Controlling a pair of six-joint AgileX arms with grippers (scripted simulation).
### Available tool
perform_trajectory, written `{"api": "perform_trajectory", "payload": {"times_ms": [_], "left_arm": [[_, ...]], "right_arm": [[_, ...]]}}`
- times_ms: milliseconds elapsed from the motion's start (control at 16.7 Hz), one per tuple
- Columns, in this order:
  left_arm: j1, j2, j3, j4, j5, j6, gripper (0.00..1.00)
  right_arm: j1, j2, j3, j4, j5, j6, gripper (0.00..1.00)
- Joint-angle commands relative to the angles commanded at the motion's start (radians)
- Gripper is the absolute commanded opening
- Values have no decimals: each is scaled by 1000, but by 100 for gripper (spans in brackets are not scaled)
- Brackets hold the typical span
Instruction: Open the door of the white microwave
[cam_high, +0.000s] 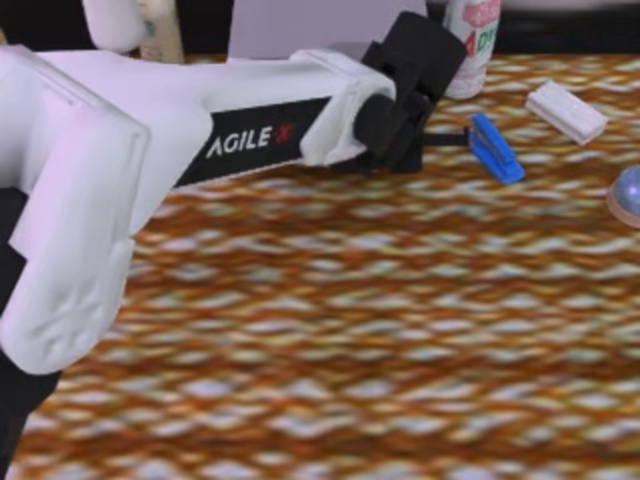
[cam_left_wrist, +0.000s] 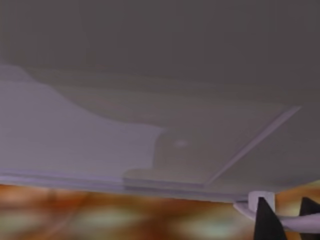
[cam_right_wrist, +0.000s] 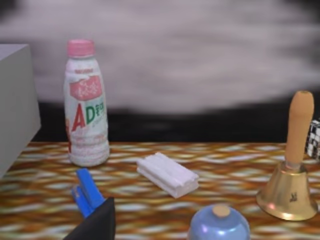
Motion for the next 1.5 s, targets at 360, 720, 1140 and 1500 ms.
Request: {"api": "perform_trajectory", "payload": {"times_ms": [360,720,1140,1500], "left_arm": [[0,0,0,0,0,0,0],[0,0,0,0,0,0,0],[-8,3,1,2,7,-2,0],[3,-33,-57,38,24,36,0]], "right_arm": [[0,0,0,0,0,0,100],[0,0,0,0,0,0,100],[0,0,0,0,0,0,100],[0,0,0,0,0,0,100]]}}
